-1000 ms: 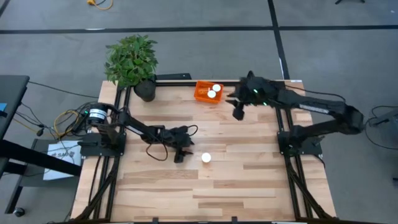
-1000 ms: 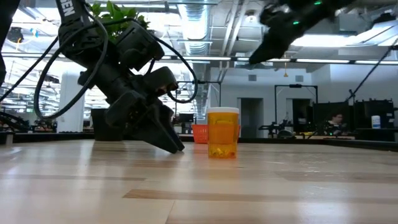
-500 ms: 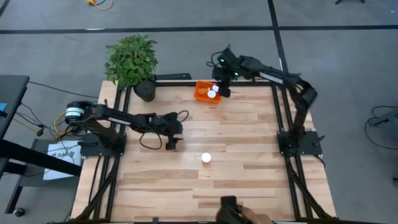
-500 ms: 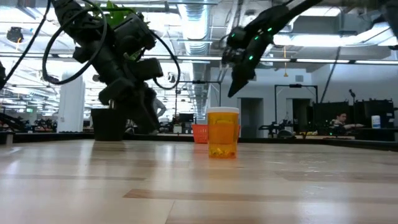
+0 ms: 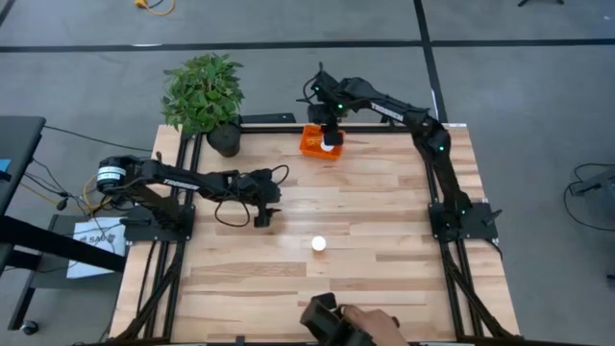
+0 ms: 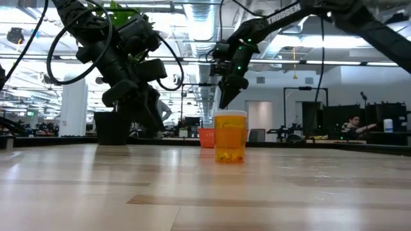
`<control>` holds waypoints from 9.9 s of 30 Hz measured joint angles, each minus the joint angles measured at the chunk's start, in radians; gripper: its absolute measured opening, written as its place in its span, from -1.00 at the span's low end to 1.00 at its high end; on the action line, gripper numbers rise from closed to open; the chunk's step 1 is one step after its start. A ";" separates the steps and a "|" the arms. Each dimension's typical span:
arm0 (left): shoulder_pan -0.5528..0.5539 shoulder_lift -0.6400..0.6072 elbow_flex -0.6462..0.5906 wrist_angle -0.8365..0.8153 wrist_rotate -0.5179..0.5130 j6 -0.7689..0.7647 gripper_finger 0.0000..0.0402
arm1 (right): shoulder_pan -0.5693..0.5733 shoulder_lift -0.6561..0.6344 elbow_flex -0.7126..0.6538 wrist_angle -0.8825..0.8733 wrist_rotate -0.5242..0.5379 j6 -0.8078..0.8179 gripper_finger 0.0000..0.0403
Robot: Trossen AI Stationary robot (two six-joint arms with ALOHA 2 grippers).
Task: Pick and place pill bottles into a basket
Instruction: Put the orange medicine bottle into the orange bin
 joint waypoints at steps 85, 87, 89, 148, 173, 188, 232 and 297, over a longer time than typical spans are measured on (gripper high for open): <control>-0.158 0.001 0.001 0.075 0.070 -0.341 0.16 | 0.817 -0.452 -1.544 1.706 0.127 1.040 0.20; -0.161 0.001 0.001 0.075 0.063 -0.344 0.16 | 0.817 -0.434 -1.544 1.728 0.118 1.041 0.20; -0.165 0.001 0.001 0.074 0.049 -0.349 0.16 | 0.817 -0.422 -1.544 1.745 0.101 1.041 0.20; -0.167 0.001 0.000 0.075 0.031 -0.357 0.16 | 0.801 -0.399 -1.430 1.683 0.039 0.874 0.50; -0.185 0.001 0.000 0.075 0.031 -0.357 0.16 | 0.795 -0.399 -1.430 1.684 0.040 0.875 -0.07; -0.185 0.001 0.000 0.075 0.031 -0.357 0.16 | 0.767 -0.421 -1.395 1.680 0.048 0.875 -0.02; -0.185 0.001 0.000 0.062 0.031 -0.356 0.16 | 0.094 -0.643 -1.056 1.255 -0.004 0.769 -0.02; -0.185 0.001 0.000 0.064 0.031 -0.352 0.16 | 0.057 -0.348 -0.972 1.252 -0.014 0.856 0.00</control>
